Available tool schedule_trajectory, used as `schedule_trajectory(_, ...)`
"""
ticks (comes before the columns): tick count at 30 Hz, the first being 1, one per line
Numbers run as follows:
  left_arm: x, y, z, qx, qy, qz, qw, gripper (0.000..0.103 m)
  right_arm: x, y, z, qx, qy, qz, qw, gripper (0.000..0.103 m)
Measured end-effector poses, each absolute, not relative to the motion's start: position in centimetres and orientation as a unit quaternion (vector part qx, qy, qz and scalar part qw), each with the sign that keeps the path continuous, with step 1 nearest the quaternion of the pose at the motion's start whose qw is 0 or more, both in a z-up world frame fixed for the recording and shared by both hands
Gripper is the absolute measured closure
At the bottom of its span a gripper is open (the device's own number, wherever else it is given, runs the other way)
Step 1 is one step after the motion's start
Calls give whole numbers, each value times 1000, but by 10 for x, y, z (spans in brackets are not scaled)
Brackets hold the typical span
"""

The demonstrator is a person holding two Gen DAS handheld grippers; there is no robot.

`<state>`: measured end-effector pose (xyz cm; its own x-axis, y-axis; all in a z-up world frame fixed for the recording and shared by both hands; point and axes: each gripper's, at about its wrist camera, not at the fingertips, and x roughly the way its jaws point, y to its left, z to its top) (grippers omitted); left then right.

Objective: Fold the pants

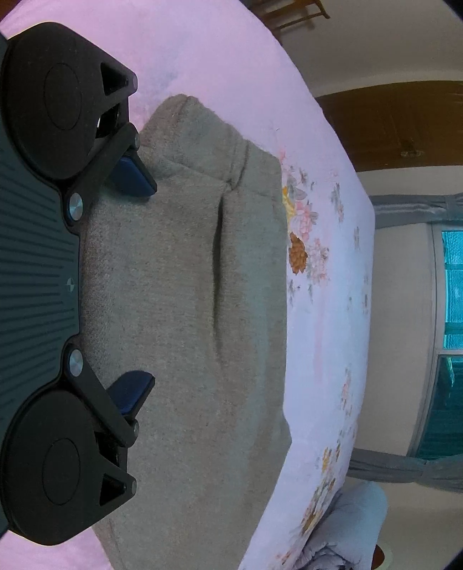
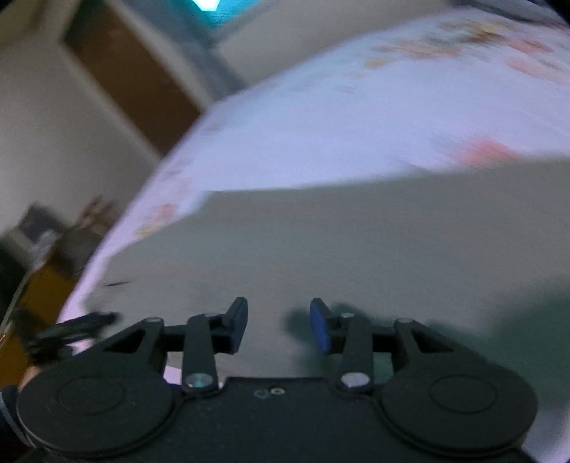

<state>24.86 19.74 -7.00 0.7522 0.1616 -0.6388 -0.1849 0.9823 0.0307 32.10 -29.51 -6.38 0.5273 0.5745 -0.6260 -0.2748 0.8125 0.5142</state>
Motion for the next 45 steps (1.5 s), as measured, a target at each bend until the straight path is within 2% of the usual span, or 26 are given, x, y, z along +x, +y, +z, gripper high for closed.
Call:
schedule_trajectory(1,249,197,-71,-17,341,92,935,0,321,-311,-73,185,426,222,857,91)
schedule_trajectory(3,248,196,-70,-17,343,90,935,0,319,-345,-86,239,429,189,851,103)
schedule_trajectory(10,253,200,-73,-18,349,85,933,0,293,-436,-84,294,390,86,868,103)
schedule_trajectory(11,253,200,-73,-19,349,84,933,0,290,-450,-80,306,377,73,871,100)
schedule_trajectory(12,254,202,-73,-19,349,83,933,0,276,-460,-74,321,355,61,876,78)
schedule_trajectory(13,253,202,-73,-19,348,83,934,0,265,-472,-72,344,327,51,879,70)
schedule_trajectory(16,252,197,-71,-22,345,93,934,0,236,-508,-79,429,284,19,857,68)
schedule_trajectory(20,249,191,-69,-18,340,103,935,0,212,-538,-100,489,259,-26,832,67)
schedule_trajectory(29,249,198,-78,-50,343,103,932,0,228,-576,-146,606,197,-63,768,71)
schedule_trajectory(30,249,198,-79,-52,342,104,932,0,230,-576,-148,610,198,-65,765,83)
schedule_trajectory(31,249,198,-79,-53,342,105,933,0,229,-577,-139,600,209,-73,769,100)
schedule_trajectory(33,249,198,-80,-53,342,105,932,0,236,-574,-119,546,225,-69,804,101)
schedule_trajectory(35,249,198,-80,-53,342,104,932,0,228,-566,-83,458,198,-34,866,101)
schedule_trajectory(38,250,199,-79,-51,344,104,932,0,227,-551,-64,328,202,-24,922,101)
schedule_trajectory(41,252,198,-80,-45,348,104,931,0,229,-564,-102,332,268,-48,903,101)
schedule_trajectory(45,257,197,-78,-45,360,111,925,0,224,-568,-120,370,252,-43,893,100)
